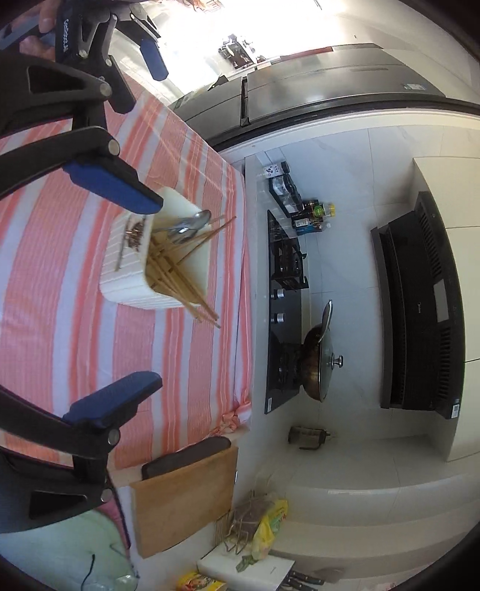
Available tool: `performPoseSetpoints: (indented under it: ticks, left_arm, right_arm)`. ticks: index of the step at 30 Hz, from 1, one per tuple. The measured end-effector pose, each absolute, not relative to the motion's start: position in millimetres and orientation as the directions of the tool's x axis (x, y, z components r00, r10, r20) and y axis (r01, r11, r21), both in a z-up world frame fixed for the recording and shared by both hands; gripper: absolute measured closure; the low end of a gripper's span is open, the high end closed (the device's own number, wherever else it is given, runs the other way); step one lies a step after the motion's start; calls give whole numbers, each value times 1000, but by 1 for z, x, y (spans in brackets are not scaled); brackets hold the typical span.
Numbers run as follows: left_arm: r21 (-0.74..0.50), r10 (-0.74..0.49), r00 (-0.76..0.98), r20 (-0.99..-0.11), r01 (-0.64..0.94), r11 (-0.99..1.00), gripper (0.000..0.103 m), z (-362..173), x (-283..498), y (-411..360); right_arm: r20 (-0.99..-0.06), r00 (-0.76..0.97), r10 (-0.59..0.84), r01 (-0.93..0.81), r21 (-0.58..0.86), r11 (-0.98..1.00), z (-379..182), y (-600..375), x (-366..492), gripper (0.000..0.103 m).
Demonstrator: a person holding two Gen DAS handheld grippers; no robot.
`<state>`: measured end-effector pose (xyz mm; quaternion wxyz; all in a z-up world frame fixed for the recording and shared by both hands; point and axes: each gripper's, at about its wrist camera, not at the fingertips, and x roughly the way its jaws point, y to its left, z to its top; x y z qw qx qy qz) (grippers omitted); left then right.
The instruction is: Organize utensils
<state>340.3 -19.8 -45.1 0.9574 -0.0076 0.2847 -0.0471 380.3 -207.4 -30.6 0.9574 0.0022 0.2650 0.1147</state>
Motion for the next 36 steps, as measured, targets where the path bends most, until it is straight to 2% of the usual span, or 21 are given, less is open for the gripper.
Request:
performPoseSetpoints:
  ticks: [3,10,15,17,24,36]
  left_arm:
    - [22,-31,855,-518,50,999,0,-40,309,-29]
    - [-2,5,885,-466,-7,1000,0,-30,257,-26]
    - [35,75,893,-445,-66,997,0,-24,237,-25]
    - [28,79,896,-437,-75,997,0,-21,228,-22]
    - [-30,52,896,-441,-72,997,0,-14,206,-12]
    - [10,89,894,-440,-94,996,0,-10,190,-20]
  right_arm:
    - [-504,845,178,-195,19,981,-34,-204,333,13]
    - [-519,845,127,-178,-50,983,-35,-192,261,11]
    - [-488,866,108,-170,-86,982,-29,-180,229,4]
    - [-473,875,104,-163,-84,983,-26,-178,221,1]
    - [-443,885,144,-185,-53,981,-17,-172,205,1]
    - [-415,894,171,-207,-43,977,-12,-166,186,1]
